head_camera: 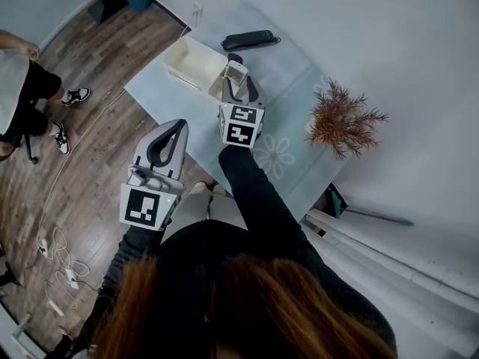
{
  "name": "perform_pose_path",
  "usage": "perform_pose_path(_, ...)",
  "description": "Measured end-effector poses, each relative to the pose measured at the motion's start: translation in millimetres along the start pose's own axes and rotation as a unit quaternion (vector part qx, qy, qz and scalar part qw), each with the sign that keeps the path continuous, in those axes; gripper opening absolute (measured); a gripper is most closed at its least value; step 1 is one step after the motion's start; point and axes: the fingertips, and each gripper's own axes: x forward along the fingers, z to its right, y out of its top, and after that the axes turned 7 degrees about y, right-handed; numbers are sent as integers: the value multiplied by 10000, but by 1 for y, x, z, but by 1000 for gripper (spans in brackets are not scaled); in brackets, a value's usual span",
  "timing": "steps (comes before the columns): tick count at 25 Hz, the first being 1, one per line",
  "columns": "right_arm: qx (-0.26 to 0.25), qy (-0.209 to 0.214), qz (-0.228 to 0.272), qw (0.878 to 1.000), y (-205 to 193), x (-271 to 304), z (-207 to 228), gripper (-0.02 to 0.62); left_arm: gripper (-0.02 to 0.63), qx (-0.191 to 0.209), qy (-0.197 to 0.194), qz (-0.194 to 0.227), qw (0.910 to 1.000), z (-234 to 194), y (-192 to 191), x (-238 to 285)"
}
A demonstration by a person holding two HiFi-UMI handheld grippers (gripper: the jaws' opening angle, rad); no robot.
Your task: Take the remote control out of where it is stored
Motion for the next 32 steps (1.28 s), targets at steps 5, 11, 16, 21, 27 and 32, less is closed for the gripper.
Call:
perform_pose_path(5, -40, -156, -63, 9999, 2, 13, 13, 232, 9, 1, 26, -17, 10000, -7, 0, -2)
perform_pose_path(11, 3, -294, -45, 9996, 9, 24, 15, 252, 9, 0, 16, -44, 10000, -9, -3, 0)
perform_pose_path(16, 169, -453, -50, 9988, 9, 29, 13, 256, 9, 12, -16, -65, 10000, -9, -5, 1)
perform_pose_path(21, 274, -597, -106, 9978, 3, 33, 15, 256, 9, -6, -1, -109, 9999, -10, -9, 2)
perform_pose_path(27, 84, -675, -173, 9975, 3, 36, 17, 256, 9, -39, 1, -150, 9999, -11, -12, 1)
perform_pose_path(32, 25, -664, -120, 9977, 1, 39, 17, 253, 9, -55, 2, -147, 9999, -15, -13, 3)
